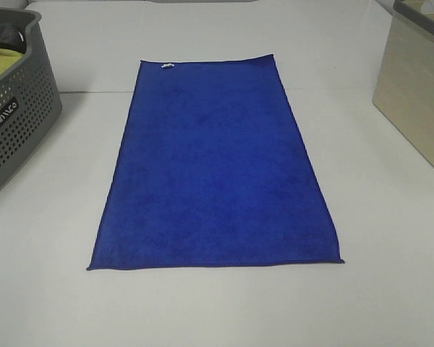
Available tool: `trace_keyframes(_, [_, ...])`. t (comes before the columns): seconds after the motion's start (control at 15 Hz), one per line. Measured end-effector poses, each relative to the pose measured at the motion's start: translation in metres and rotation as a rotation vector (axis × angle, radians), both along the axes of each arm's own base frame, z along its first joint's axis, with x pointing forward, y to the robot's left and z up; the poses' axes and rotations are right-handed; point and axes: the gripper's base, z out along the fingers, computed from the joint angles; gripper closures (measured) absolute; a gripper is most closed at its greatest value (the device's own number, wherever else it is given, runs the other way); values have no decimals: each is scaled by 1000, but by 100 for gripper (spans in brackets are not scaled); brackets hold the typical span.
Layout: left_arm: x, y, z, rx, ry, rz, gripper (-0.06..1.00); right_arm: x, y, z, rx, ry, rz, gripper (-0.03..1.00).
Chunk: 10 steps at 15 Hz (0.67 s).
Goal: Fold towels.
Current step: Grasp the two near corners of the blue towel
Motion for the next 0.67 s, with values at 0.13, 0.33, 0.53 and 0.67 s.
trace_keyframes(0.13, [0,0,0,0,0,0,38,0,0,0,0,0,0,21])
trace_keyframes(0.33, [0,0,0,0,0,0,38,0,0,0,0,0,0,21])
trace_keyframes(0.53, [0,0,0,0,0,0,38,0,0,0,0,0,0,21])
trace_keyframes(0.67, [0,0,0,0,0,0,38,0,0,0,0,0,0,21])
